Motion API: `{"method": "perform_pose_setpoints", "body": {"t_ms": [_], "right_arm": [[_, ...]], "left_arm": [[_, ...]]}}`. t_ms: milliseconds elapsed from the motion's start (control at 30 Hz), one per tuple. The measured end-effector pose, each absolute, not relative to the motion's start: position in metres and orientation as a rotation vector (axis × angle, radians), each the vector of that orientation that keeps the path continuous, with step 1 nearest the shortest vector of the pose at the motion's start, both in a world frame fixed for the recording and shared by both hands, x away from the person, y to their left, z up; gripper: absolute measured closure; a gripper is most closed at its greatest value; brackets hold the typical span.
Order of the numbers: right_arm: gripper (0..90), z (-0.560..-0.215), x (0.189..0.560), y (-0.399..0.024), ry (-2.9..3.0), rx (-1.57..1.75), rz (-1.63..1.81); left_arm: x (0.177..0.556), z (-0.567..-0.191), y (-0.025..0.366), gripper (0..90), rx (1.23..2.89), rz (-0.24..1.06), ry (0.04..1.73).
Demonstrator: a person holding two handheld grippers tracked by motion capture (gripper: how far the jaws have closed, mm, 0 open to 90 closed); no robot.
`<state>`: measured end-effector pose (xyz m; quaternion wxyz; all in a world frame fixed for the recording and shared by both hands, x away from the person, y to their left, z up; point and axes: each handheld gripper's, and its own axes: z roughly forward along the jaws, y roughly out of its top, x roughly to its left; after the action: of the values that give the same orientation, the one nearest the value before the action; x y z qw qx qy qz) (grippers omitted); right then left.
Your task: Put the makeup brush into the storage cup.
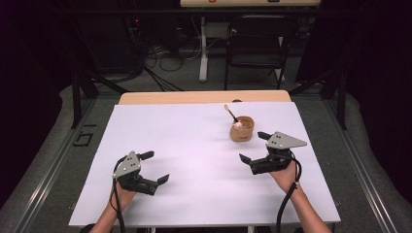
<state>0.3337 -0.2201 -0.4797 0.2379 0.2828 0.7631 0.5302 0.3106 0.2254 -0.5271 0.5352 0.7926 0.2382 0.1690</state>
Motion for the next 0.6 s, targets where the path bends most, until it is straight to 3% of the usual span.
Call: {"method": "perform_pose_setpoints", "body": {"t_ms": [600], "right_arm": [[0.0, -0.504, 0.301, -0.231, 2.078, 0.733, 1.472]], "left_arm": [[0.291, -0.533, 0.243, 0.0, 1.895, 0.456, 0.594]]}}
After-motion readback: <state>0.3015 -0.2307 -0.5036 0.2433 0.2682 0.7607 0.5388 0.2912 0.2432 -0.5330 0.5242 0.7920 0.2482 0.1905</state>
